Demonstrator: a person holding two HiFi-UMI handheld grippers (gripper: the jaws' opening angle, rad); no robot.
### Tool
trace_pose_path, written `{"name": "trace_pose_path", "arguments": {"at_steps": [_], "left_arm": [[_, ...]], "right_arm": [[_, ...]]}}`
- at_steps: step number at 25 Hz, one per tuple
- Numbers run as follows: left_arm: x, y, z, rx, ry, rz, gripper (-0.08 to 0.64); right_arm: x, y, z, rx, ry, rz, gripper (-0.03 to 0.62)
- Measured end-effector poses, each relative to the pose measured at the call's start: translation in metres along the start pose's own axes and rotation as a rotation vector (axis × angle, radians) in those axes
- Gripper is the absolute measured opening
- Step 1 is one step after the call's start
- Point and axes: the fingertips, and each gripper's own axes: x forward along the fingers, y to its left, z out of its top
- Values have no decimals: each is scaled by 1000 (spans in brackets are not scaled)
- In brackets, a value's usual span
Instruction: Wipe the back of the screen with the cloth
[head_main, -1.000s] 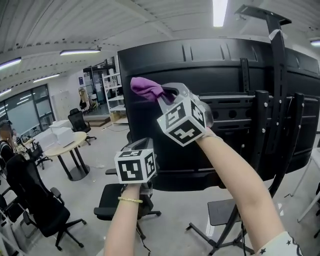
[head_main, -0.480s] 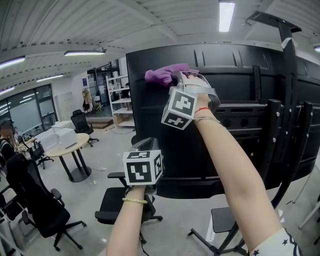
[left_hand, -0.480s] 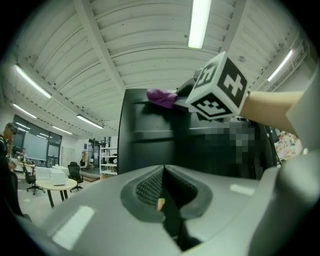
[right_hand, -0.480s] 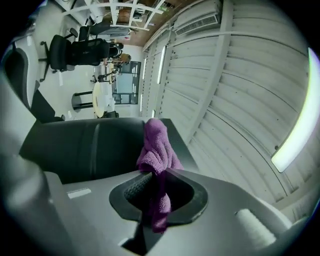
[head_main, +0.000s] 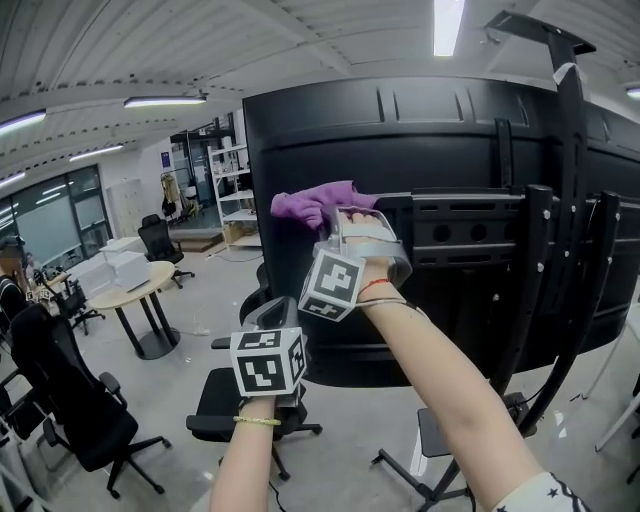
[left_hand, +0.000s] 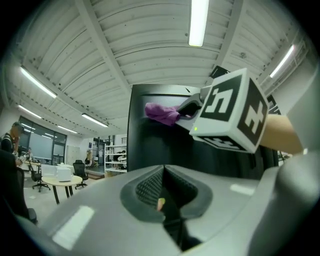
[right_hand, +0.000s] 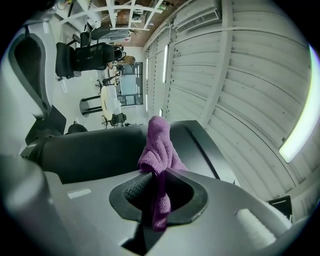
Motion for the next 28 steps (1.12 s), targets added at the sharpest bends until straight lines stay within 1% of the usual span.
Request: {"name": "trace_pose_path", "arguments": {"at_steps": [3, 7, 10, 13, 17, 20, 23, 25, 26, 28], "left_arm": [[-5, -1, -24, -15, 26, 5, 8], [-13, -7, -58, -36, 56, 0, 8], [-20, -15, -80, -58, 55, -12, 8], [-28, -25, -103, -55, 56, -24, 8], [-32, -39, -138, -69, 102, -34, 8], [-34, -49, -160, -82, 137, -44, 8], [-37, -57, -172, -92, 159, -50, 8], [-39, -62, -177, -111, 169, -56, 8], [-41, -64, -178, -120, 170, -58, 8], [-48, -69, -176, -129, 167, -57, 8]], "right_arm": [[-13, 38, -6, -1, 8, 54, 44], [-33, 89, -24, -42, 7, 121, 44], [-54, 133, -39, -58, 4, 186, 44], [-80, 180, -56, -73, 13, 267, 44], [-115, 239, -84, -45, 53, 385, 44], [-133, 269, -97, -31, 79, 451, 44], [-140, 281, -103, -7, 84, 471, 44], [-142, 279, -104, 25, 72, 457, 46], [-143, 275, -102, 57, 56, 440, 46], [-151, 262, -95, 171, 4, 404, 46]]}}
